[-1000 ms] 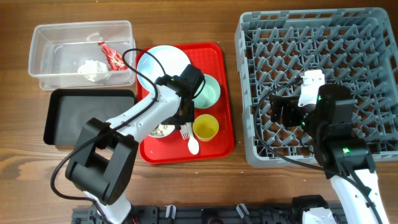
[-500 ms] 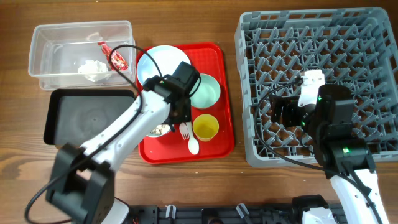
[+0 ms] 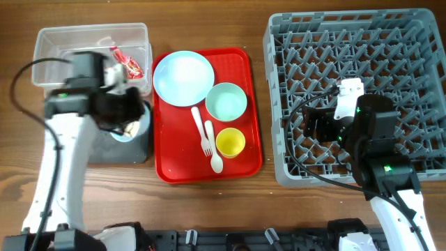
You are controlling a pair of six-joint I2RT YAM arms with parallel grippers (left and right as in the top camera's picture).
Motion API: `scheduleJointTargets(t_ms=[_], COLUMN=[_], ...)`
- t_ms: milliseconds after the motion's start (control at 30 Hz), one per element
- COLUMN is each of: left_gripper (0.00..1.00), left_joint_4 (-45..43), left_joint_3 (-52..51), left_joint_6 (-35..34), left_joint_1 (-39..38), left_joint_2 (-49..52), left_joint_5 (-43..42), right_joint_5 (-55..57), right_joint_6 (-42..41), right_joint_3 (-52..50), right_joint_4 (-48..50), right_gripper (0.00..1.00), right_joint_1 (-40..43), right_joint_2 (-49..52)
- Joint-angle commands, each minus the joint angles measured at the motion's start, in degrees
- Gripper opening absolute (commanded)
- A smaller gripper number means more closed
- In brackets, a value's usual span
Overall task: Sort waste into correct bins and load items into the dishwasher rack
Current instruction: 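Tip the rice bowl over the black tray to empty the food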
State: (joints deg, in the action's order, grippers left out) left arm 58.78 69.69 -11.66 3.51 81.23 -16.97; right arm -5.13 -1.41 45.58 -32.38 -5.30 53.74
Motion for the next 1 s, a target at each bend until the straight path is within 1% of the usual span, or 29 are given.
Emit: scheduleJointTargets(t_ms=[0,33,133,233,333,400,533,800,967], left_gripper=[0.04,0.04,0.04,0.04,0.04,0.04,0.04,0.04,0.04], left_joint_4=[-0.2,-0.2,-0.2,0.5,1.5,1.5,4.2,9.7,9.8], left_joint_3=[-0.3,-0.4,-0.4,-0.4,-0.4,-0.4,-0.4,-0.4,-0.4], left_joint_6=[14.8,16.3,17.5,18.9,19.0,18.9,18.9,18.3,17.2], left_joint_1=[13.2,16.2,22.6,27.1,30.0,31.3,32.3,32.3,32.3], left_joint_2=[4.3,6.2,12.2,18.6,23.5,25.4,25.7,25.7,25.7], left_joint_5=[-25.7,-30.4,-39.5,-47.8,-55.3,-58.8,-65.1,-67.3,-67.2], right_joint_5=[-1.0,-1.0,-1.0,-1.0,-1.0,-1.0,-1.0,-1.0,-1.0], right_joint_6=[-0.2,-0.3,-0.3,-0.2,-0.3,-0.3,-0.2,-0.3,-0.2], right_joint_3=[1.4,1.4,1.4,1.4,1.4,1.4,1.4,1.4,1.4], right_joint_4=[0.1,0.1,0.1,0.1,0.1,0.1,0.1,0.0,0.0], right_gripper=[1.0,1.0,1.0,1.0,1.0,1.0,1.0,1.0,1.0], right_joint_1=[0.3,0.3,0.3,0.3,0.3,0.3,0.3,0.3,0.3], right_joint_2=[0.0,0.0,0.0,0.0,0.0,0.0,0.0,0.0,0.0])
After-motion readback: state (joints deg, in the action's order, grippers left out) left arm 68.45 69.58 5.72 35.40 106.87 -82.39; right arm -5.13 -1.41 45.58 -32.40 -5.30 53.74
